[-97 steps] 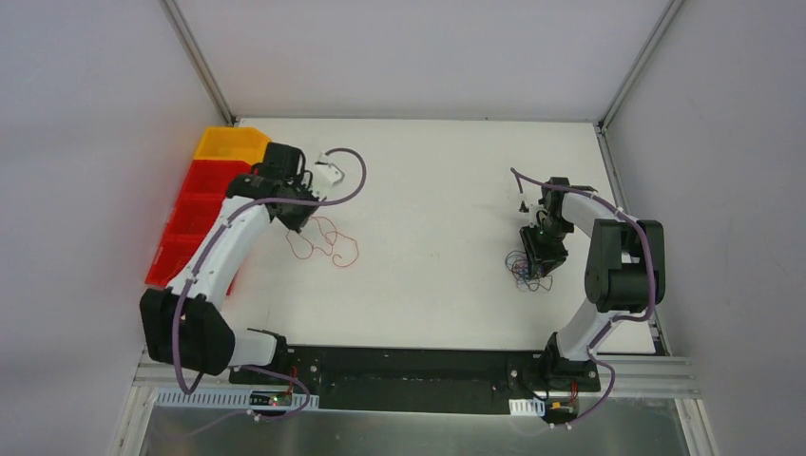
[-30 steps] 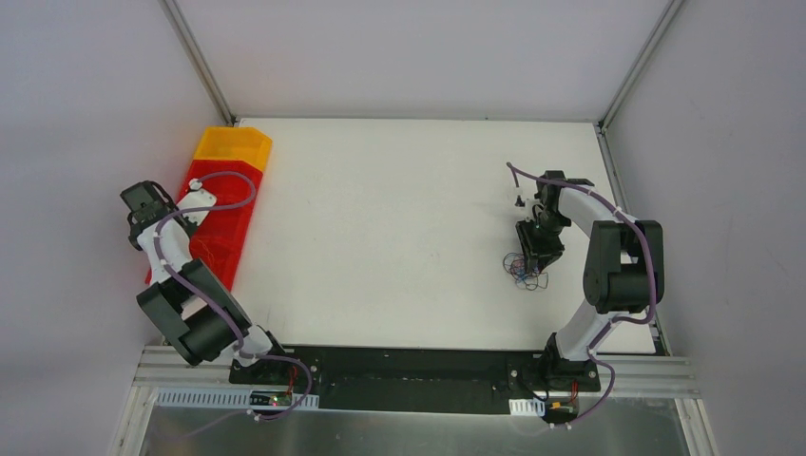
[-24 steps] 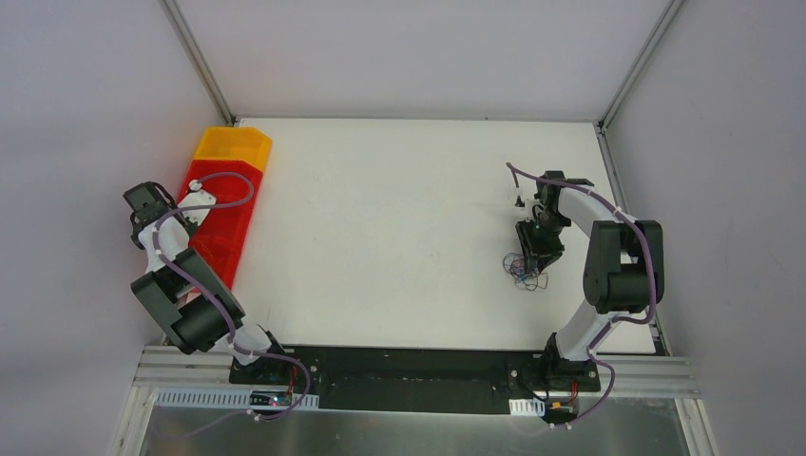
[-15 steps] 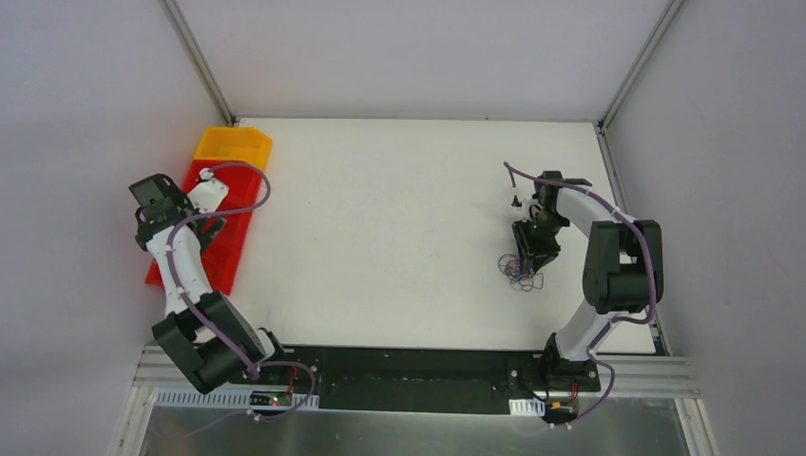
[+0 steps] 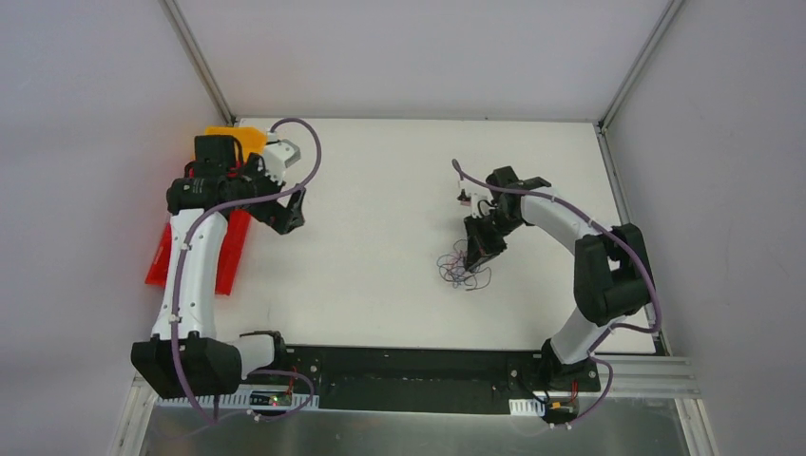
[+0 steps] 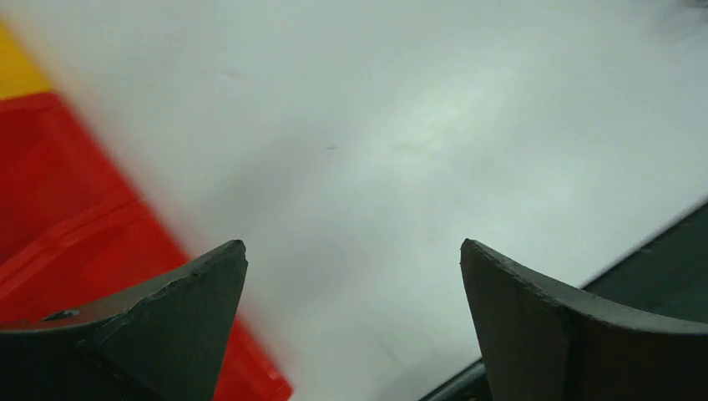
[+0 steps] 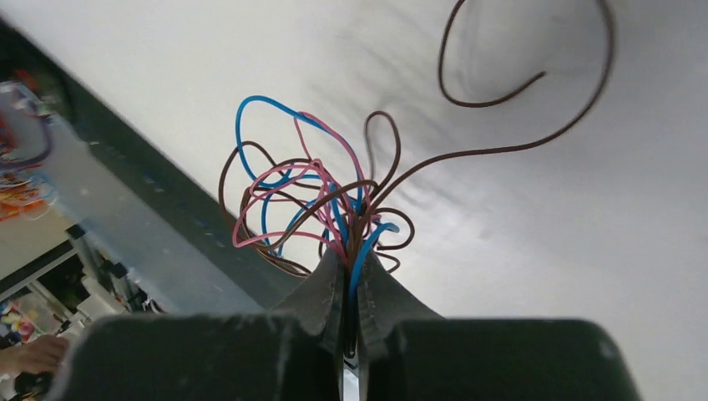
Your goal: Untangle the cables
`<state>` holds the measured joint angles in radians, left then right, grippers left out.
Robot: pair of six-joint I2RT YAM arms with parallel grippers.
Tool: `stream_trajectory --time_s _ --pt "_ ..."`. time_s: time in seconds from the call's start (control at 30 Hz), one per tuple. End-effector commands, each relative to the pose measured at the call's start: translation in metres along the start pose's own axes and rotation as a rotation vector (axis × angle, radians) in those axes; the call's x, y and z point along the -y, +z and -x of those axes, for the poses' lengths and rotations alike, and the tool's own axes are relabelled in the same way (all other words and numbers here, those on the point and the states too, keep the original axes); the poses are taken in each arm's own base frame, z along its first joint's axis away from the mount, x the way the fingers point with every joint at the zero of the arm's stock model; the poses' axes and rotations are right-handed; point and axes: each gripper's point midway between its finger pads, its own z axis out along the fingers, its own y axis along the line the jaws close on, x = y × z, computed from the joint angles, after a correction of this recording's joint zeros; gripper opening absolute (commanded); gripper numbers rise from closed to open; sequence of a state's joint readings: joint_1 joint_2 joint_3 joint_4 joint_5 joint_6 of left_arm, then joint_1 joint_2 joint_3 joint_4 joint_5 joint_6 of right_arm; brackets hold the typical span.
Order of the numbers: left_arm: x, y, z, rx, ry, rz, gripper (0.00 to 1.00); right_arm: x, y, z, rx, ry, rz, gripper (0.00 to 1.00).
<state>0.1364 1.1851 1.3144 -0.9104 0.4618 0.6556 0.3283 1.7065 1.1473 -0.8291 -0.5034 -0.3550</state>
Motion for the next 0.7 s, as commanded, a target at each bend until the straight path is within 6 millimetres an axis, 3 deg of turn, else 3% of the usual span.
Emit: stream_trajectory --time_s 0.0,0.1,0.2,0.3,0.5,0.67 --pt "0.102 0.012 0.041 0.080 -0.286 -0.459 0.99 -0.078 -0.028 0.029 0.173 -0.085 0.231 0.00" --pt "0.151 0.035 0.058 0.103 -0.287 -0.607 0.94 -0.097 -0.036 0.034 0.208 -0.124 0.275 0.00" --pt "0.198 0.051 0.058 0.084 -0.162 -0.689 0.79 -0.114 -0.045 0.036 0.221 -0.134 0.334 0.00" --pt "0.234 0.064 0.056 0.044 -0.094 -0.767 0.75 -0.129 -0.052 0.032 0.217 -0.148 0.391 0.00" --pt "0.266 0.086 0.063 0.002 -0.126 -0.828 0.75 -0.144 -0.056 0.021 0.220 -0.211 0.428 0.00" --pt "0.273 0.098 0.068 -0.028 -0.262 -0.855 0.63 -0.149 -0.060 0.016 0.242 -0.255 0.408 0.00"
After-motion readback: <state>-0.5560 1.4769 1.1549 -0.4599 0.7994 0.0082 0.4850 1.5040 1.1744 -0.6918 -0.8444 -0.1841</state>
